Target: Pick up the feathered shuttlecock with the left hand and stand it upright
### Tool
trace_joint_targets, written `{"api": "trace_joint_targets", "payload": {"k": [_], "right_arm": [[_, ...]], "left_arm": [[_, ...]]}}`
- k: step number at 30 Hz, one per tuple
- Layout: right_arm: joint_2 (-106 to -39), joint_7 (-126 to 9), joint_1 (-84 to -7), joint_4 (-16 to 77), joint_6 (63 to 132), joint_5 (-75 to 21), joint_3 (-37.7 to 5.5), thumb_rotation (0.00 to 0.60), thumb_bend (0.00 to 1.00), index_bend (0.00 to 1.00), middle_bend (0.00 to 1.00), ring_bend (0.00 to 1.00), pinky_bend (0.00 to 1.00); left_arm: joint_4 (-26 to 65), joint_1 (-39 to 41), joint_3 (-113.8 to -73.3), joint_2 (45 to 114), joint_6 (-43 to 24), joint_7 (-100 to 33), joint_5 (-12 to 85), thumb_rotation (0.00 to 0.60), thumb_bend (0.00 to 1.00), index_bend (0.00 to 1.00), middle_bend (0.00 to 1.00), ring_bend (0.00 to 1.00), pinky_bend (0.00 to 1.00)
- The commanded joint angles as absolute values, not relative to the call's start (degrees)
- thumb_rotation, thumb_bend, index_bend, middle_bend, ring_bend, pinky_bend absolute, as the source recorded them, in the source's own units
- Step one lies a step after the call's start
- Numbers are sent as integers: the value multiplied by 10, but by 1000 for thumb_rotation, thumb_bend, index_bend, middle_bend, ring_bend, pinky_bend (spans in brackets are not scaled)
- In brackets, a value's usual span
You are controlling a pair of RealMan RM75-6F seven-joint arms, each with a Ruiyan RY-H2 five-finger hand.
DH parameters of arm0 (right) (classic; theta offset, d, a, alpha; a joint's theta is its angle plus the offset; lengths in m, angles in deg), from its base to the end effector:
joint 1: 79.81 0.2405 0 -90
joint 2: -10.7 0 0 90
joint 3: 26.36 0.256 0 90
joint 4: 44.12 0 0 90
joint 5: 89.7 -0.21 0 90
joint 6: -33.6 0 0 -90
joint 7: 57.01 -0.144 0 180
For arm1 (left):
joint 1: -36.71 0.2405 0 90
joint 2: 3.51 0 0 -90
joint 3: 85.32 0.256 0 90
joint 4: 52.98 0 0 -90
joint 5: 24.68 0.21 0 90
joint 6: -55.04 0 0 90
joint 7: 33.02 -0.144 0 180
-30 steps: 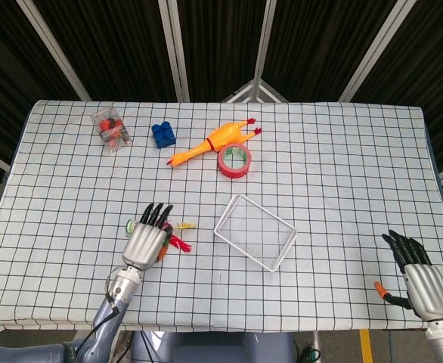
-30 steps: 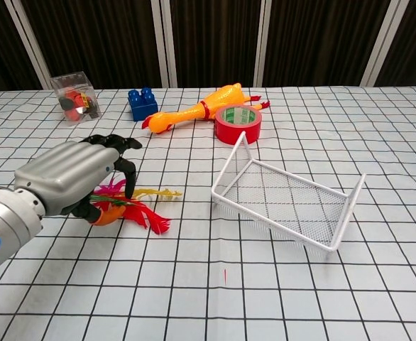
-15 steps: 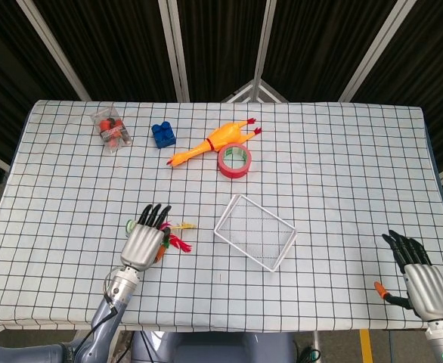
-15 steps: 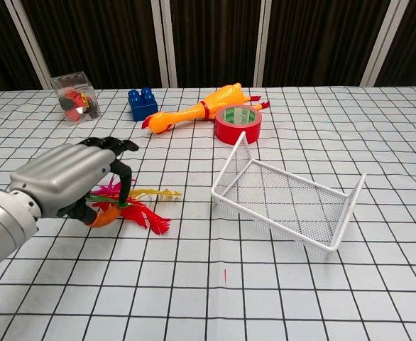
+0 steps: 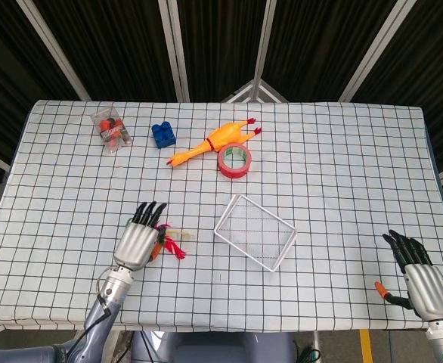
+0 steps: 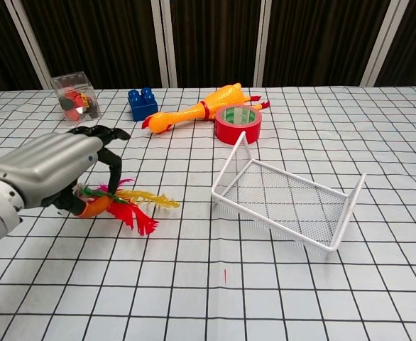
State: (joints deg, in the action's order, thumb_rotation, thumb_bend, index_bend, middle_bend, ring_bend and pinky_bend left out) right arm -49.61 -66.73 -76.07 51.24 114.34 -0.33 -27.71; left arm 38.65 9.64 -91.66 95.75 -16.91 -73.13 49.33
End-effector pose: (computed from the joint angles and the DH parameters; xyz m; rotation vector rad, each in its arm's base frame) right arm -0.3119 -0.1573 0.1526 1.4377 -1.1311 0.9310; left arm -0.1451 0.2527 -0.0420 -1.7620 -0.7899 -0.9262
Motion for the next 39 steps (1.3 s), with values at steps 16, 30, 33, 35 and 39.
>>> {"api": "trace_joint_targets", "payload": {"k": [16,30,33,35,39], "right_arm": [[-497,-660,-761,515,1141,-9,-276,600,339,0,0,0,0],[-497,-660,-761,515,1140,-9,-277,600,339,0,0,0,0],[-497,-660,-761,514,1139,-8,-277,600,339,0,0,0,0],[-497,-660,-761,514,1139,-8,-277,600,339,0,0,0,0],[-497,-659,-760,514,1138,-8,-277,600,339,0,0,0,0]], "left_arm": [[466,121,-938,829,-214,-627,529,600,593,600,58,0,0],[454,118,-940,838,-205,-611,513,600,592,596,59,0,0],[449,116,-942,842,-205,-611,510,600,591,594,59,0,0],[445,115,-942,843,-205,-612,510,600,589,591,59,0,0],[441,114,-942,847,-204,-608,510,600,585,587,59,0,0]]}}
